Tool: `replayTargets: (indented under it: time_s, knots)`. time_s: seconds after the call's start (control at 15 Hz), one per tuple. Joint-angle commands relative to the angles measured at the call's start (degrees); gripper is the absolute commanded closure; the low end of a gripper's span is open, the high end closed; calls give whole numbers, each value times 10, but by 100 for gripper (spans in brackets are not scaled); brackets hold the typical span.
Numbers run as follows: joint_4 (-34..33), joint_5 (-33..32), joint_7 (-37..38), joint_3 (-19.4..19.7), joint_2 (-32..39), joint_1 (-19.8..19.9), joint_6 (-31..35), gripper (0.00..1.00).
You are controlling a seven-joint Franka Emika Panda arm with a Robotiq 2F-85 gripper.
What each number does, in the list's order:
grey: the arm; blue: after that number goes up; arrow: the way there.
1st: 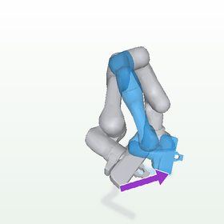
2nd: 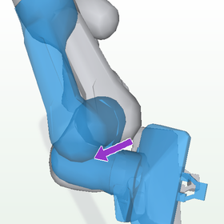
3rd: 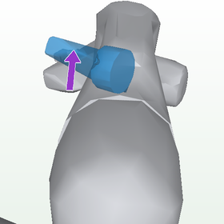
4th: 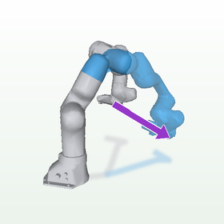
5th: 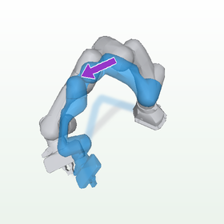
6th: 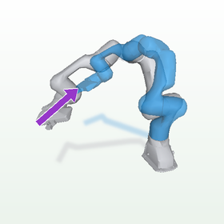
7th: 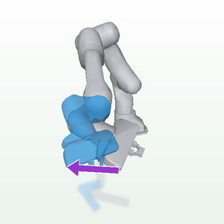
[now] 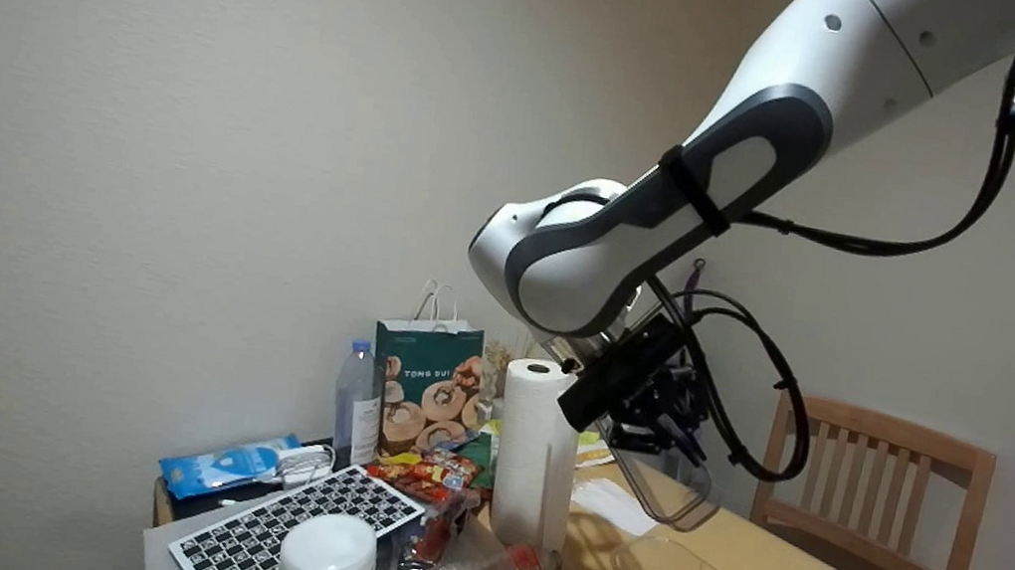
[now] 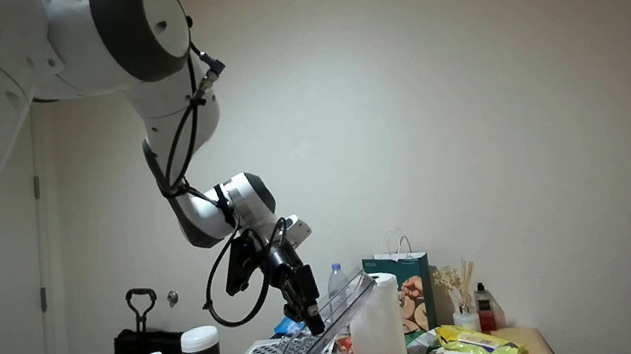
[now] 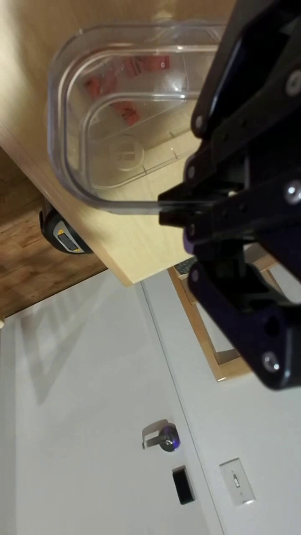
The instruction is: Pour the contents from left bowl to the right bowl
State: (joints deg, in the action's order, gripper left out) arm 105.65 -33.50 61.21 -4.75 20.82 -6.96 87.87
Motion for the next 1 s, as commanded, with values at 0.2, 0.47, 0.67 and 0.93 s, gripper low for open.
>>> replayTargets:
  time_s: [0.2,0.47,0.67,0.93]
  knots:
    - [40,50,-71,-7,-23,-11,54,98]
    - [74,115,-139,-21,-28,-24,104,98]
    - [101,160,-207,-28,-31,-31,117,98]
    - [71,153,-187,-12,1,-53,99,93]
